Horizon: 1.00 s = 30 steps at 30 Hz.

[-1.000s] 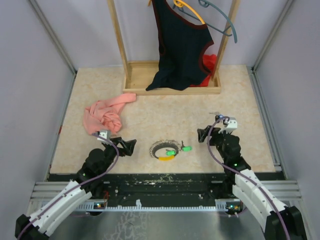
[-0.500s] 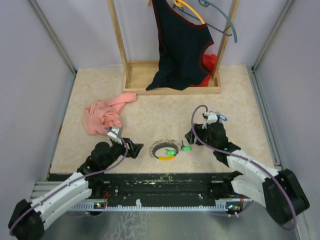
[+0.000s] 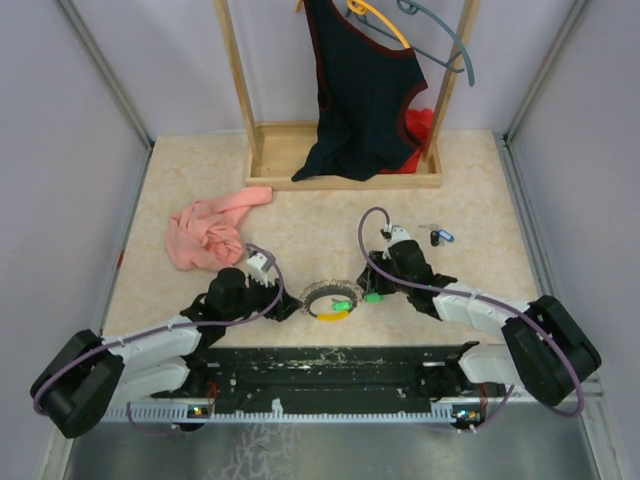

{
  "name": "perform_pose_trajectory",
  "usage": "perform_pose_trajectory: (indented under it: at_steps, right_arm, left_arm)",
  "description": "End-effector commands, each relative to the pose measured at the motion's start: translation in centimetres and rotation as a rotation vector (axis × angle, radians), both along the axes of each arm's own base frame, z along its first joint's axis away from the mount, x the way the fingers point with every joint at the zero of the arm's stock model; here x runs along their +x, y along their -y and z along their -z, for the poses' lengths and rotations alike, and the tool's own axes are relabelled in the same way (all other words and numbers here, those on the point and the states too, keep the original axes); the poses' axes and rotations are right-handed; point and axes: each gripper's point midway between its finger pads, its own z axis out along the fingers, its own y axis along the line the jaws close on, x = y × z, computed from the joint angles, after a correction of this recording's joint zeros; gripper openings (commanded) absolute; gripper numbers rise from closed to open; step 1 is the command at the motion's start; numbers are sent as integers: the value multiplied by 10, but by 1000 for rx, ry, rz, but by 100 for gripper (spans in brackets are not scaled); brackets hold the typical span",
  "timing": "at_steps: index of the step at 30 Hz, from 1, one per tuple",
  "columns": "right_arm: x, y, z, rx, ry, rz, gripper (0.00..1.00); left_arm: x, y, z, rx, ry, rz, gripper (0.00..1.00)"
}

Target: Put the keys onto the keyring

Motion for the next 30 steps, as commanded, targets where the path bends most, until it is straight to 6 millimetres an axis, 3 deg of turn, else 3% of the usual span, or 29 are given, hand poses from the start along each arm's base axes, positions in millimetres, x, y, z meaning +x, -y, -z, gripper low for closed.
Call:
perform_pose_trajectory:
  at_steps: [1, 8, 16, 24, 30]
  right_arm:
    - [3, -13, -7, 58, -6, 0, 40]
    - [-1, -23, -8, 105, -22, -30, 33]
    - [-11, -23, 11, 79, -84, -32, 33]
    - [-7, -49, 8, 117, -82, -112, 32]
    - [9, -54, 2, 63, -34, -143, 3]
  left_arm:
    - [-1, 19, -18, -72, 9, 63, 67]
    - [-6, 25, -7, -71, -48, 86, 57]
    - [-9, 29, 1, -67, -85, 86, 54]
    - [-10, 32, 10, -56, -115, 88, 53]
    - [-7, 30, 9, -67, -100, 65, 58]
